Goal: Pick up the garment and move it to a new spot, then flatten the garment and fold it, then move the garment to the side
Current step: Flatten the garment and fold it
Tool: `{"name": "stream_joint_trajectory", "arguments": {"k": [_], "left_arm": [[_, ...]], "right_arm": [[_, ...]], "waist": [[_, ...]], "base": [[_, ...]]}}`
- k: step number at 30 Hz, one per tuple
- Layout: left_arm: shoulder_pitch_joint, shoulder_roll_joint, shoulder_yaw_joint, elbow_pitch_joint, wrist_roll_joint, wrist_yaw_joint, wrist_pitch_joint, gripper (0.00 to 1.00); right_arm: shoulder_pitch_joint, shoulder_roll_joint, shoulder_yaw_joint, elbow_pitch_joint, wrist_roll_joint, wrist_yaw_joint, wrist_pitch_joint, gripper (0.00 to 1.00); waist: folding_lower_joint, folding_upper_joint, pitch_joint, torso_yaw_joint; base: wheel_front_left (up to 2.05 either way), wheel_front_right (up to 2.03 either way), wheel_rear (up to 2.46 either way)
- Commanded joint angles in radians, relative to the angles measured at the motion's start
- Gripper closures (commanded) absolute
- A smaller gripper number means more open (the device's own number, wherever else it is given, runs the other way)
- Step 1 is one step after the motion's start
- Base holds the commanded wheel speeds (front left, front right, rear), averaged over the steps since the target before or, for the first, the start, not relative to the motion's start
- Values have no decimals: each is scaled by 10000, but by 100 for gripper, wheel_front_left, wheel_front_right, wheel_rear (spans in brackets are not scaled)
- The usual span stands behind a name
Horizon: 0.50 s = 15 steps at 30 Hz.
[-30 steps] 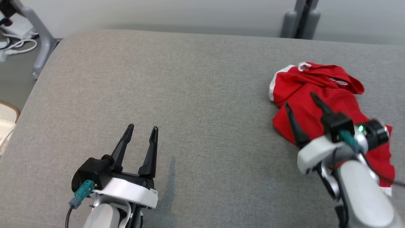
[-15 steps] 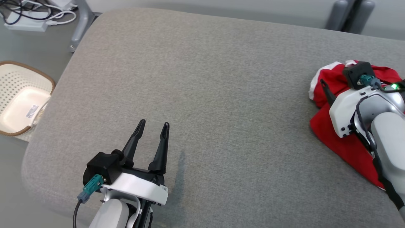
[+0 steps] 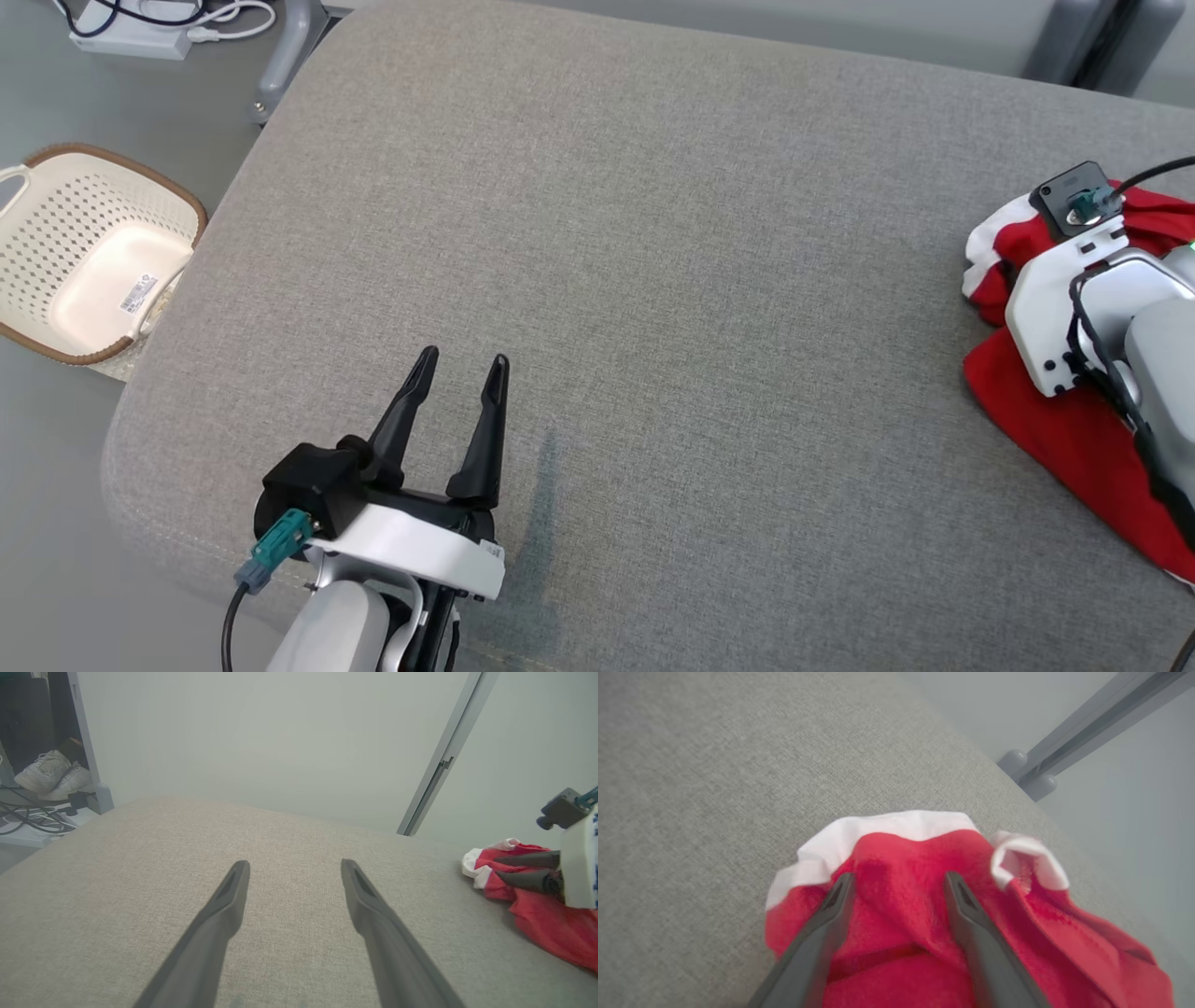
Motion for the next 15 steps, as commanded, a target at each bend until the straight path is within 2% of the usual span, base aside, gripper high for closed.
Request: {"name": "stream_joint_trajectory", "arguments": {"k": [1, 7, 15], "left_arm": [[-182, 38, -16, -39, -29, 16, -26, 0], [-273, 40, -59, 27, -57, 81, -26, 0], [-128, 40, 3, 123, 2, 91, -26, 0]], "right_arm": [[-168, -89, 121, 131, 82, -4, 50, 100], [-521, -60, 447, 405, 444, -4, -529, 100], [-1201, 761, 405, -9, 1267, -4, -2021, 100]], "waist": [[0, 0, 60, 32], [0, 0, 88, 37], [0, 0, -318, -32]], "base": [[0, 0, 0], [0, 0, 0], [0, 0, 0]]}}
